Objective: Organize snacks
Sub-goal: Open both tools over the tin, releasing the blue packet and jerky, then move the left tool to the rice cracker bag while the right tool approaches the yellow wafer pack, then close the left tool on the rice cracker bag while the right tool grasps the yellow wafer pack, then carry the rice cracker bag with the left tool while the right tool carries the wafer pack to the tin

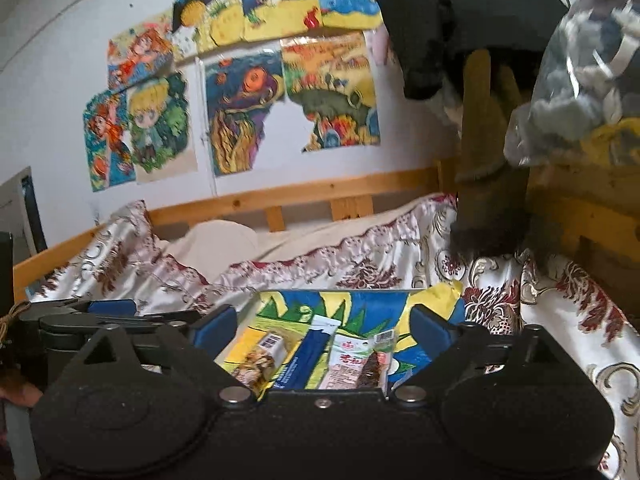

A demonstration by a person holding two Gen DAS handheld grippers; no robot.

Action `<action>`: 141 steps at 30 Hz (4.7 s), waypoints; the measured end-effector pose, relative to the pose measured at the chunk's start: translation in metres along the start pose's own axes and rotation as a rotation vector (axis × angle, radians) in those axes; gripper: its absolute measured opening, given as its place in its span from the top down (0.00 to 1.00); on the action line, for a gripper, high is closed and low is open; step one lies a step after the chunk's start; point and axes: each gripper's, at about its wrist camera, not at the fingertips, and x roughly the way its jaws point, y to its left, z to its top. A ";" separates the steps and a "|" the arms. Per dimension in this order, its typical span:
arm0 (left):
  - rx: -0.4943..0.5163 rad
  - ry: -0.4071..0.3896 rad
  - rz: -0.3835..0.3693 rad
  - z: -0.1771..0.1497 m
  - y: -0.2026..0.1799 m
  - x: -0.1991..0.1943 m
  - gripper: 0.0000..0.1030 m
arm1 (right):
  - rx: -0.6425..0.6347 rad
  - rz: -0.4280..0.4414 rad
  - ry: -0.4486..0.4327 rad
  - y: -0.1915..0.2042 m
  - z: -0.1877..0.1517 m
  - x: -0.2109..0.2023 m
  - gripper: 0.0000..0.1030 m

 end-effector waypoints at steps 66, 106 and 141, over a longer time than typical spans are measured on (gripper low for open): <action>-0.059 0.388 0.254 -0.135 0.052 -0.090 0.00 | -0.027 -0.057 0.441 0.072 -0.143 -0.066 0.01; 0.193 0.251 0.008 -0.126 0.048 0.024 0.00 | -0.099 -0.045 0.475 0.104 -0.176 -0.002 0.16; 0.301 0.294 -0.065 -0.129 0.028 0.057 0.24 | -0.209 -0.035 0.419 0.089 -0.160 0.050 0.51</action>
